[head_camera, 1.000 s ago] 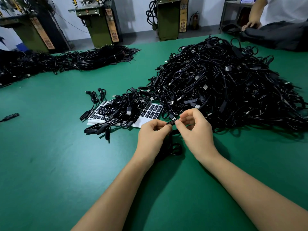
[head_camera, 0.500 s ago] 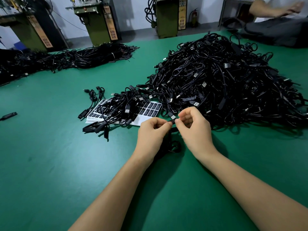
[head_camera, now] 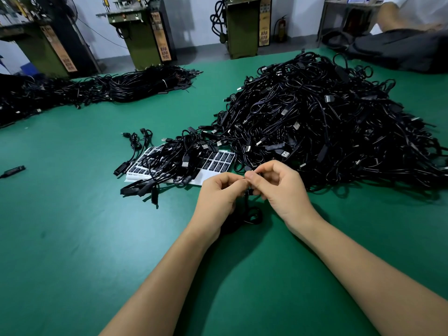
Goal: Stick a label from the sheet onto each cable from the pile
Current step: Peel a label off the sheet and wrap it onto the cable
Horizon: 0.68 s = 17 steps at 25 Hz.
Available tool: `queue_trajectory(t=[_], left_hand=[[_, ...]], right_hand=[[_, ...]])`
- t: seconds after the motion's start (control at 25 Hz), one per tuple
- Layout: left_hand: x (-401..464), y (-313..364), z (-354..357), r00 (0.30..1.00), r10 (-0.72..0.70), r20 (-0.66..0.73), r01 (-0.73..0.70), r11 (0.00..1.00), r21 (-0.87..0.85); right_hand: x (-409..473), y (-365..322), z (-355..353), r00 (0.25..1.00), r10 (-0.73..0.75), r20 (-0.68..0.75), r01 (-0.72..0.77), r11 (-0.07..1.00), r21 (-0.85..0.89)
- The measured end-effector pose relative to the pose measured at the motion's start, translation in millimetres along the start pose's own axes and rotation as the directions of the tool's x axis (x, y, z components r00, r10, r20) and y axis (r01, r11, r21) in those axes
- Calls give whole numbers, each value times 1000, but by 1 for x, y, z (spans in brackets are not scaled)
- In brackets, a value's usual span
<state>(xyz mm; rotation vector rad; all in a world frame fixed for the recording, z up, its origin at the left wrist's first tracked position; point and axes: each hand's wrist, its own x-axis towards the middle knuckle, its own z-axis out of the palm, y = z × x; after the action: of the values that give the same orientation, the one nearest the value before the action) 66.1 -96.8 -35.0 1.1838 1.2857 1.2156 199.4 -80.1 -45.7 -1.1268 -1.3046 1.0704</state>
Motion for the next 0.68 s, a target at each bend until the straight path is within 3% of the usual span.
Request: queue_trajectory(t=[0.24,0.68], left_hand=[[-1,2,1,1000,-21,-6,20,999,-27],[0,1,0,999,28,-29,-28,1000,-12]], right_hand=[[1,-3,-2,995,48,90,-64,982,178],[2,-9,-4,986,119,120,-147,954,262]])
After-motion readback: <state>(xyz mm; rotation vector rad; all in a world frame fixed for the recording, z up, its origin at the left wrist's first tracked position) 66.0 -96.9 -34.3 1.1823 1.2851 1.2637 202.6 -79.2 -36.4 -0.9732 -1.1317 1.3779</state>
